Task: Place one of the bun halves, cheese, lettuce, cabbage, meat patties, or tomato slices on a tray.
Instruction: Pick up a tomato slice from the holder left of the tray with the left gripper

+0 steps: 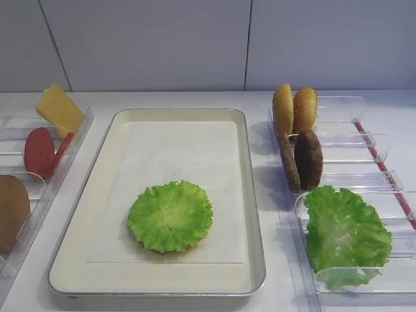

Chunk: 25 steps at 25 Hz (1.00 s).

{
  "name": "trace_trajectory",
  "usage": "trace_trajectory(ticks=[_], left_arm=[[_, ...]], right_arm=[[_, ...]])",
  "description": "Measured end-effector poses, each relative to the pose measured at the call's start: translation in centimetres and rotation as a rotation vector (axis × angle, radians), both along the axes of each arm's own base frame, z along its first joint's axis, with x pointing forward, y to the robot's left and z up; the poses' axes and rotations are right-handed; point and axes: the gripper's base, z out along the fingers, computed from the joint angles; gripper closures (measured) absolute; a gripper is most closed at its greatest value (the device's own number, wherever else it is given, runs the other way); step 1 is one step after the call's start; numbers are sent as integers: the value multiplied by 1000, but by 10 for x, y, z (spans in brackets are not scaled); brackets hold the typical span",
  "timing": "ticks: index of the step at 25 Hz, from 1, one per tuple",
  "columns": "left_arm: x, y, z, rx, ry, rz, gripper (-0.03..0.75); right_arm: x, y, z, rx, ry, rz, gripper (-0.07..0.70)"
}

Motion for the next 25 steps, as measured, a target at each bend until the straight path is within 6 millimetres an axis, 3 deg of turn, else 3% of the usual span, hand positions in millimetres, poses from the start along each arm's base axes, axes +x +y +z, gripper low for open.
trace_trajectory(ticks=[7, 19, 25], left_arm=[[19, -10, 4, 31, 135, -132, 319], [88, -17, 38, 74, 227, -163, 342], [130, -22, 46, 80, 270, -173, 347]], right_arm=[[0, 0, 0, 0, 0, 0, 158], [0, 0, 0, 0, 0, 0, 158], [0, 0, 0, 0, 0, 0, 158]])
